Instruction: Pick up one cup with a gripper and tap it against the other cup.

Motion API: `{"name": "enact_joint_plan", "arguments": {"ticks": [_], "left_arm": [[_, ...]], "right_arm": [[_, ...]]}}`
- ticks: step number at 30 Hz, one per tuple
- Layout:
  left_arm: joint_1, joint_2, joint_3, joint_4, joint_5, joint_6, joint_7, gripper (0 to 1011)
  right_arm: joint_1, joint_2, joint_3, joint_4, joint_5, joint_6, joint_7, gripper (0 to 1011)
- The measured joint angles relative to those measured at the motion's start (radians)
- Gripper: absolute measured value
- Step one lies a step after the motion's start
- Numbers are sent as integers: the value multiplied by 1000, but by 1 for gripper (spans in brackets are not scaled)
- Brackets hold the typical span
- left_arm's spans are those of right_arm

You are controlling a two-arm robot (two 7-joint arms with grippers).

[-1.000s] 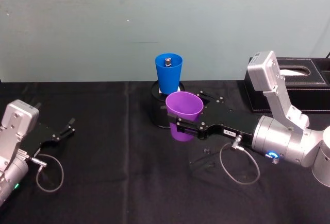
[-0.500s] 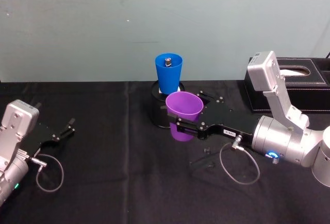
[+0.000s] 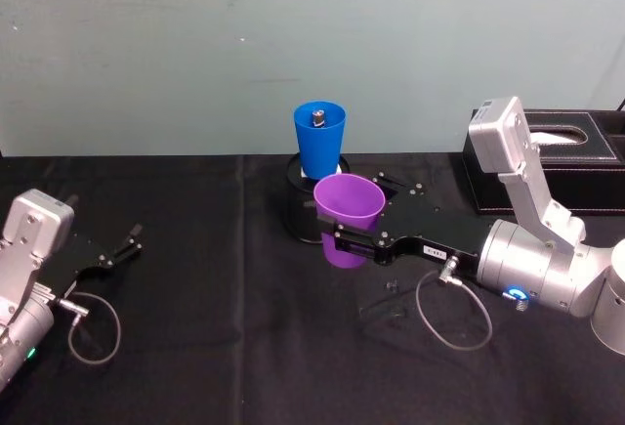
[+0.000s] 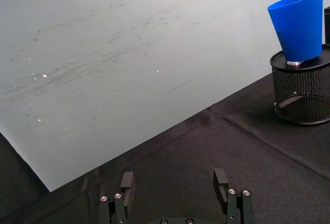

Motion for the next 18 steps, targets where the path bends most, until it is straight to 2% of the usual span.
{"name": "enact_joint_plan", "arguments": {"ticks": [3,9,13,15,18], "left_arm": [[0,0,0,0,0,0,0,1000],[0,0,0,0,0,0,0,1000],[0,0,0,0,0,0,0,1000],[0,0,0,0,0,0,0,1000],[0,0,0,0,0,0,0,1000]], "right_arm": [[0,0,0,0,0,0,0,741],[31,-7,-22,20,11,13,2,739],[56,-25,-37,49,13,28,-7,741],[83,-48,-49,89,14,40,-20,741],[101,-65,-56,117,14,46,-27,741]]}}
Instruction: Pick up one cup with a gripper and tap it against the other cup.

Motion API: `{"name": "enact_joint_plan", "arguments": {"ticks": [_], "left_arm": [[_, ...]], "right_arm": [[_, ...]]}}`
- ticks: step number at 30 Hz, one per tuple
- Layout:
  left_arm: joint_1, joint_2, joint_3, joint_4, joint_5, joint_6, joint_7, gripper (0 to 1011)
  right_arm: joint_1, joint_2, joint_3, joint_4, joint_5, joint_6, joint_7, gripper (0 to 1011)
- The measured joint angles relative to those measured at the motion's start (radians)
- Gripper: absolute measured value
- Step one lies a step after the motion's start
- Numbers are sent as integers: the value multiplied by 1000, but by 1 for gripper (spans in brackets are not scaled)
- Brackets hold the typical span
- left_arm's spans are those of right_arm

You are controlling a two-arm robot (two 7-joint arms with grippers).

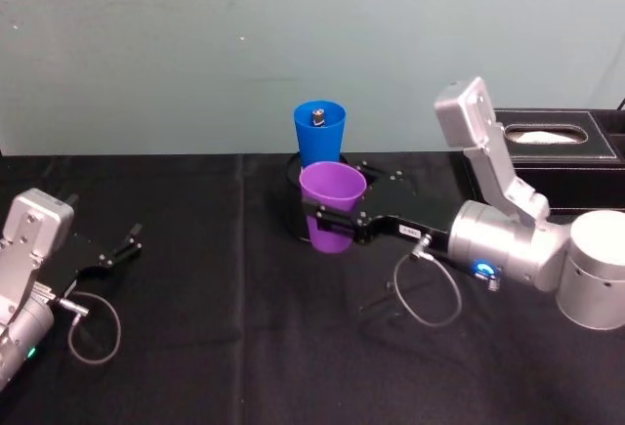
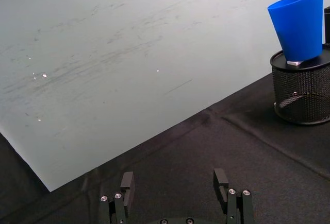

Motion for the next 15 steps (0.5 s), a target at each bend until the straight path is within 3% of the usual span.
{"name": "enact_joint_plan", "arguments": {"ticks": [15], "left_arm": [[0,0,0,0,0,0,0,1000]], "right_arm": [[103,-87,-7,157,-14,-12,-37,741]]}}
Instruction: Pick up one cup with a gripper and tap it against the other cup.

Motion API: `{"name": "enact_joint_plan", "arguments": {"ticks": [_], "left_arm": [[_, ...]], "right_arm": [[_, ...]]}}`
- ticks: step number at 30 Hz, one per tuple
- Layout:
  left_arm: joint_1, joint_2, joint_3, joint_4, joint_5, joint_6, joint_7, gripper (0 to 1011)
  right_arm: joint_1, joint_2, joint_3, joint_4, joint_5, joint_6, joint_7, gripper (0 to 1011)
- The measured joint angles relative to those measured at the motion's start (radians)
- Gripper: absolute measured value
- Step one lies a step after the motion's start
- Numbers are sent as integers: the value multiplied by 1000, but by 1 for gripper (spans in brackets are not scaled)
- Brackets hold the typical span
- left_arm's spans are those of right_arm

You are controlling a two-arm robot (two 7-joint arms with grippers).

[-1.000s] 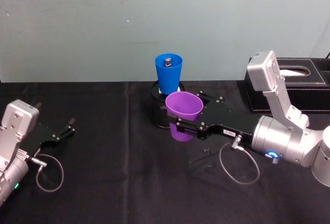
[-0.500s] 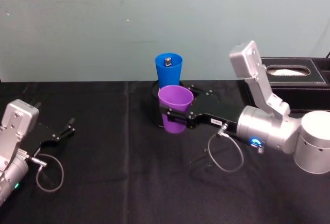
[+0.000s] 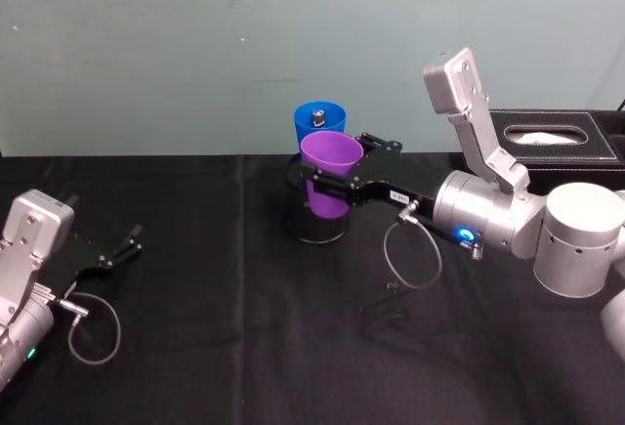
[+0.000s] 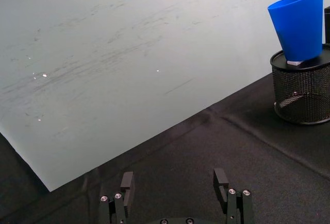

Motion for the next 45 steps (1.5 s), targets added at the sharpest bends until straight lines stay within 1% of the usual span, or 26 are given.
{"name": "enact_joint_plan", "arguments": {"ticks": [9,21,45], "left_arm": [[0,0,0,0,0,0,0,1000],[0,0,0,0,0,0,0,1000],[0,0,0,0,0,0,0,1000]], "right_arm": [[38,-31,2,57,-15,-6,-7,739],[71,-73,3,117,-26,-2,-18,741],[89,-103,12,149,-53,-4,-28,741]]}}
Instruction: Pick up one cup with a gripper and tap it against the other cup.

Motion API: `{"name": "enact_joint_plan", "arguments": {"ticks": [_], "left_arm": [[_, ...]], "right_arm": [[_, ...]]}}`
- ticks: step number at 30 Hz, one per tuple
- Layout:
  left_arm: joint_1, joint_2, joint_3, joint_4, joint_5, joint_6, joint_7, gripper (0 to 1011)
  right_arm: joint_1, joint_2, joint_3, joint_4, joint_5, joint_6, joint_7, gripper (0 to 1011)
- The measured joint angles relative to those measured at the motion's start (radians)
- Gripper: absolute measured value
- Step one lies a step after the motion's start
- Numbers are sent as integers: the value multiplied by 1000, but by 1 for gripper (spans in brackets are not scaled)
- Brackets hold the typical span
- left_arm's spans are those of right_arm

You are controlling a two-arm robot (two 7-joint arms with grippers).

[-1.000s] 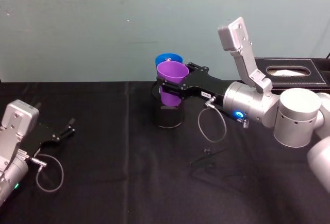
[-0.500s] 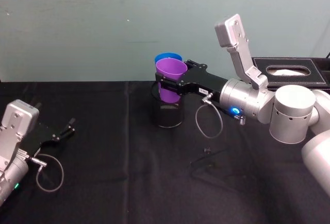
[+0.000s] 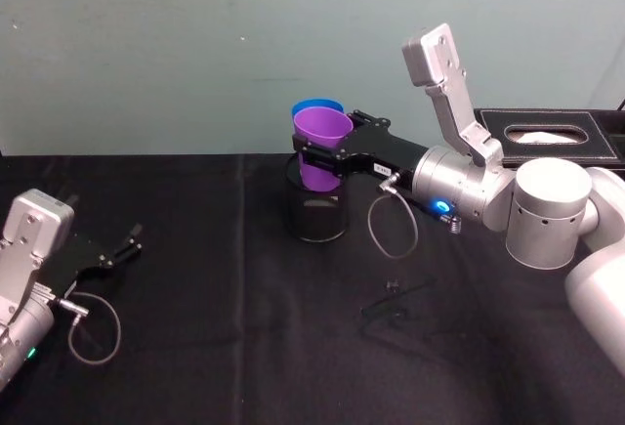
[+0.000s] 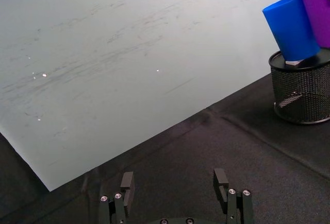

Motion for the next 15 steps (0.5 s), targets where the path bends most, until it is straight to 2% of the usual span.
{"name": "enact_joint_plan", "arguments": {"ticks": [15], "left_arm": [[0,0,0,0,0,0,0,1000]], "right_arm": [[18,-16,8,28,-12,2,-3,739]]}}
